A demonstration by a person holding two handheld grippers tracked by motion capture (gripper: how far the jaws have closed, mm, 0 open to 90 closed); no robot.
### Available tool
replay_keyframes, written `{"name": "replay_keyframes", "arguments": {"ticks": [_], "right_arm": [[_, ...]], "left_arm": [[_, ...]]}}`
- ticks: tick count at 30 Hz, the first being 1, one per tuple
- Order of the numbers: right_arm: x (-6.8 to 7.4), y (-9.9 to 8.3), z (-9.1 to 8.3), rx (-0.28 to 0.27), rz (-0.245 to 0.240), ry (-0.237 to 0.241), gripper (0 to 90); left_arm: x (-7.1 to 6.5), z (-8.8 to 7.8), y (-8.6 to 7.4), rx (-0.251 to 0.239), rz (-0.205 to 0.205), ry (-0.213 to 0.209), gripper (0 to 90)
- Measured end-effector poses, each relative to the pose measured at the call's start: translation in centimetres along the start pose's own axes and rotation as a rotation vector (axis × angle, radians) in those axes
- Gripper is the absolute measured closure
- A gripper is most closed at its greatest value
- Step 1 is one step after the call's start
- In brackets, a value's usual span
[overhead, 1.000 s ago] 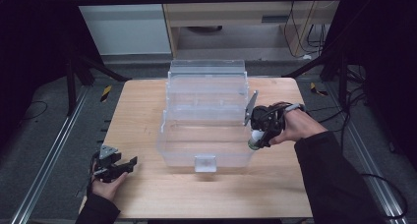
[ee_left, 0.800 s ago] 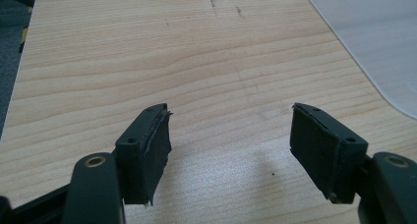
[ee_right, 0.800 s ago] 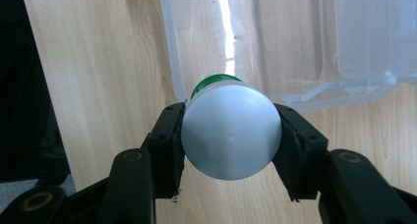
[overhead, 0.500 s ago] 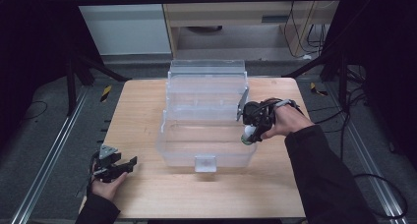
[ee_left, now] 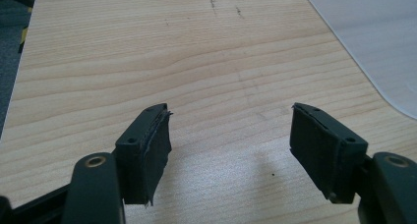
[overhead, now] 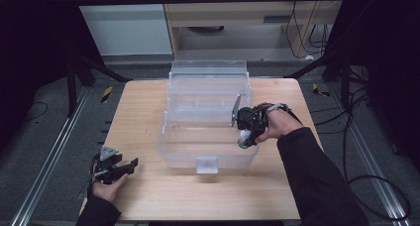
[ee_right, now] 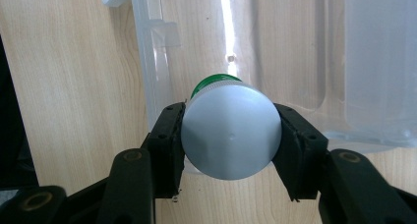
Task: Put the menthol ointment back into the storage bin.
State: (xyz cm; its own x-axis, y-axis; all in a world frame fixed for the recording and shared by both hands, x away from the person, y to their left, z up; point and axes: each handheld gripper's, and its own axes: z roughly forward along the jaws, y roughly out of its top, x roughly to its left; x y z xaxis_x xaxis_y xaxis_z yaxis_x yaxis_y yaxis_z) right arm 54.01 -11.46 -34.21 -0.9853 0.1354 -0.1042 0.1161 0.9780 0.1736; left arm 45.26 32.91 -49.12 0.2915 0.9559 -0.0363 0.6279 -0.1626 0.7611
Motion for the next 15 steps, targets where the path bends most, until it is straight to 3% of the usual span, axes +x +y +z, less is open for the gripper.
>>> {"name": "replay_keyframes", "arguments": {"ticks": [15], "right_arm": [[-0.2,-0.5,1.9,0.023,0.008,0.024,50.1]], "left_arm": [[0.0,0.1,0.0,-0.003,-0.004,0.000,30.9]]}}
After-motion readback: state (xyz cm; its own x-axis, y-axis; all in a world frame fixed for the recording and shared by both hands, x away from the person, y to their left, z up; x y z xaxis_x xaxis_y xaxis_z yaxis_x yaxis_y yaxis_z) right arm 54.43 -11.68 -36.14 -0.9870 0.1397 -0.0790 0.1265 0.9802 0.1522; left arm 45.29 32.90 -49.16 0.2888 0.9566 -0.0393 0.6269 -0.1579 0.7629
